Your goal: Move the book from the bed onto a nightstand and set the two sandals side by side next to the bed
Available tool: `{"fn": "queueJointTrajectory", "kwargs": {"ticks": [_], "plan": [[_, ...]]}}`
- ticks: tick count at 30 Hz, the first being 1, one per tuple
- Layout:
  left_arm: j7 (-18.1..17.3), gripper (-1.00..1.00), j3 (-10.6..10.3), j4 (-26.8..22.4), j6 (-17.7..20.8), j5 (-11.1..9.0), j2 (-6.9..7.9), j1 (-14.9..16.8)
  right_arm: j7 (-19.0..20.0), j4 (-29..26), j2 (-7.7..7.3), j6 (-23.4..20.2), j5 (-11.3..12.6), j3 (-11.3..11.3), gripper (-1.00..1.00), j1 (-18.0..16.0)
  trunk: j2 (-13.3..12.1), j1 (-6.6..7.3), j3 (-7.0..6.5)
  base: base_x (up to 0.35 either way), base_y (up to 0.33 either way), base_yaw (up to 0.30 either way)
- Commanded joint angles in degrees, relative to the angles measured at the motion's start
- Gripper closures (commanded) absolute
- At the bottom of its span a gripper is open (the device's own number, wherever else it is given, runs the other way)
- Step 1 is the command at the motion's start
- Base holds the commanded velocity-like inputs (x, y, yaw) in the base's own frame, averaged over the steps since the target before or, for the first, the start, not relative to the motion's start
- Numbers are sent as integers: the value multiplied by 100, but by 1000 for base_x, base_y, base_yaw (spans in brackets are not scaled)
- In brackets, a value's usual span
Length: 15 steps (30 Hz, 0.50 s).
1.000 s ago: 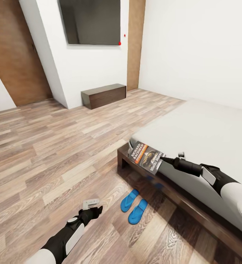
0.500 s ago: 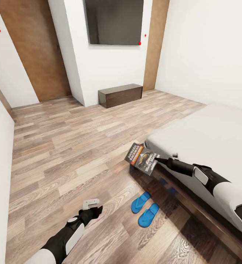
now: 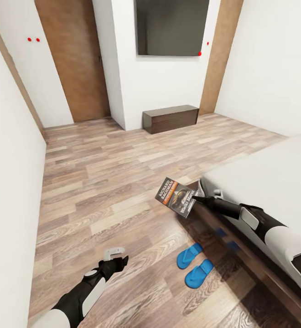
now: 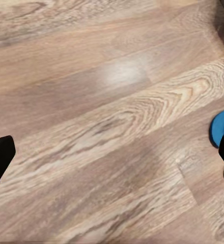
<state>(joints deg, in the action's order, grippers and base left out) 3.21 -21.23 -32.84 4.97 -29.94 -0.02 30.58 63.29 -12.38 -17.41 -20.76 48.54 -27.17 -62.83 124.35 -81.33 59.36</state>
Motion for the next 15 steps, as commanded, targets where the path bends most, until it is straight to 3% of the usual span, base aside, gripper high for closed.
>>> {"fn": "queueJointTrajectory", "kwargs": {"ticks": [1, 7, 12, 15], "plan": [[6, -100, -2, -1, -2, 7, -12, 0, -18, 7, 1, 4, 13, 28, 100, -1, 0, 0, 0, 0, 0, 279], [-1, -100, 8, -74, -12, -1, -25, 0, -344, 250, 3, 55, 16, 23, 100, 6, 0, 0, 10, 0, 0, 276], [15, -100, 13, -494, -31, 7, -57, 7, -447, 679, 9, 582, 23, -8, 100, 7, 0, 0, 18, 0, 0, 273], [16, -100, 22, -951, -42, 17, -64, 9, -418, 774, 5, 719, 25, -208, 100, 7, 0, 0, 19, 0, 0, 273]]}}
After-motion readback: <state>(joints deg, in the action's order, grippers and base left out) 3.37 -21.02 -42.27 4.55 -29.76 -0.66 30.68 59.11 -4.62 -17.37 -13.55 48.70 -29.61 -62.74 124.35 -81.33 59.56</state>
